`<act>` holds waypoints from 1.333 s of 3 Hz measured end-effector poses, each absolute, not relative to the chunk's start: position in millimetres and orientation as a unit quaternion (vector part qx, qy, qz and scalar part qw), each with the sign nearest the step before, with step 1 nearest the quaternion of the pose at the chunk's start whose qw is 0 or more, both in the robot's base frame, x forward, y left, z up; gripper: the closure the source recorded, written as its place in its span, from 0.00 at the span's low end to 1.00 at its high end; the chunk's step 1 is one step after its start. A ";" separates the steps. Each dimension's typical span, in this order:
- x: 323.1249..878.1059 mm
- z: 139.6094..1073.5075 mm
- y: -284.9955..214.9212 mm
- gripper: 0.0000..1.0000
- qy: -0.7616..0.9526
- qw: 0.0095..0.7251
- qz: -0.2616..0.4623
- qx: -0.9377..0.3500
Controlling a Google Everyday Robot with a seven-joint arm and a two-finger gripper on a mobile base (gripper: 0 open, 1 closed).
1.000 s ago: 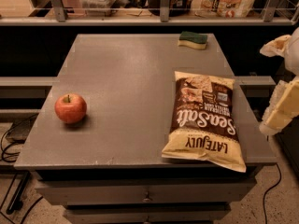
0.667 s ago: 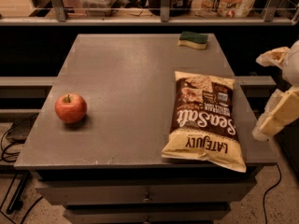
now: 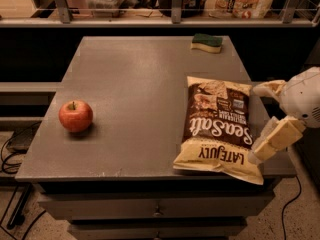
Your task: Move brown chip bag near sponge
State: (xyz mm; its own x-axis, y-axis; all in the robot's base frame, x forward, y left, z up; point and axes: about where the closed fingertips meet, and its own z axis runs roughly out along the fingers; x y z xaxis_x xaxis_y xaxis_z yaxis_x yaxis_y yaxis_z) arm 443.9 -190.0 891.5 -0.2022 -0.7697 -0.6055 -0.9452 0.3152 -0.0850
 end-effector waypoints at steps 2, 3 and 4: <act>443.5 845.2 -158.1 0.00 0.756 0.282 0.228 -0.545; 443.5 840.0 -150.4 0.18 0.749 0.280 0.242 -0.550; 450.2 846.1 -153.5 0.49 0.746 0.289 0.245 -0.548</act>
Offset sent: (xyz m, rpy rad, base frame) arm -0.0008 0.0427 -0.0619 0.1642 0.1231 0.0275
